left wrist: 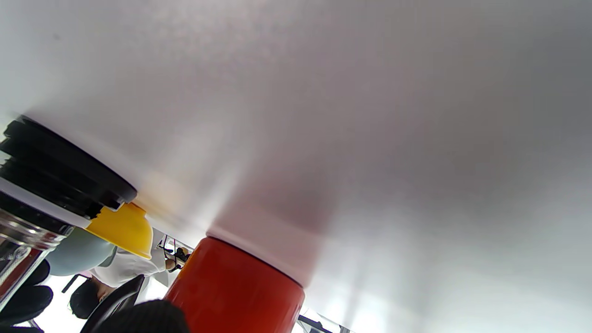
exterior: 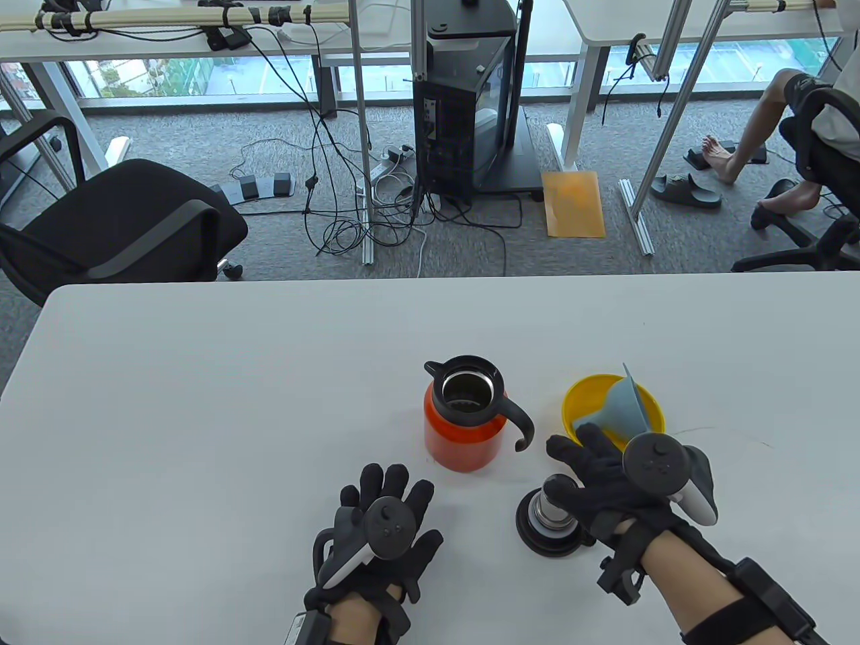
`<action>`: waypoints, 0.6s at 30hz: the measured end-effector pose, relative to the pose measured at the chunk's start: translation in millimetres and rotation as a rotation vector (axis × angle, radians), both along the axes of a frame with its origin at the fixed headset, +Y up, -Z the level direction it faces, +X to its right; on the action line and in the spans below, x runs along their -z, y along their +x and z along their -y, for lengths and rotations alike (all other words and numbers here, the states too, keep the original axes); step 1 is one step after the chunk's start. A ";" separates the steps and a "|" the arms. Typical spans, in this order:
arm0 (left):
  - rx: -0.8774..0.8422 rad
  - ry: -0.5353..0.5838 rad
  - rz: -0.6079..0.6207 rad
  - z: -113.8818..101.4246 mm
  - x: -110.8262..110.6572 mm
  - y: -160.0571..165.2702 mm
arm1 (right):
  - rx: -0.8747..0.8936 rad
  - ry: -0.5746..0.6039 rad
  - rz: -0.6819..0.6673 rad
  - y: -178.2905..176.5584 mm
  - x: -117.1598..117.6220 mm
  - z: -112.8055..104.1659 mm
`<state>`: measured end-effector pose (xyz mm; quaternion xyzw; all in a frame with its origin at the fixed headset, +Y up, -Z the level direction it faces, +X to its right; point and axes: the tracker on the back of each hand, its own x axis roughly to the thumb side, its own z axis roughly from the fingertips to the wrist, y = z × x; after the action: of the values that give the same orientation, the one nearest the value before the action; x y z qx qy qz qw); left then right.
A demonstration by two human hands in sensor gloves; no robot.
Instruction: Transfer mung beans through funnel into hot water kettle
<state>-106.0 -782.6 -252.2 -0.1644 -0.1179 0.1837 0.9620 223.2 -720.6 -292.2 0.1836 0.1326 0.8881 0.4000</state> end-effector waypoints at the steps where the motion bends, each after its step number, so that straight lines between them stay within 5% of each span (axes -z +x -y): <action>1: -0.001 0.000 0.001 0.2 0.1 0.0 | -0.005 -0.010 -0.011 -2.7 -1.1 3.4; 18: -0.002 -0.028 0.004 4.7 -1.2 1.0 | 0.007 -0.022 -0.037 -3.4 8.4 16.5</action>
<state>-105.0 -787.3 -251.0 -0.1783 -0.1175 0.1858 0.9591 219.7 -737.1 -300.6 0.1960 0.1490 0.8816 0.4026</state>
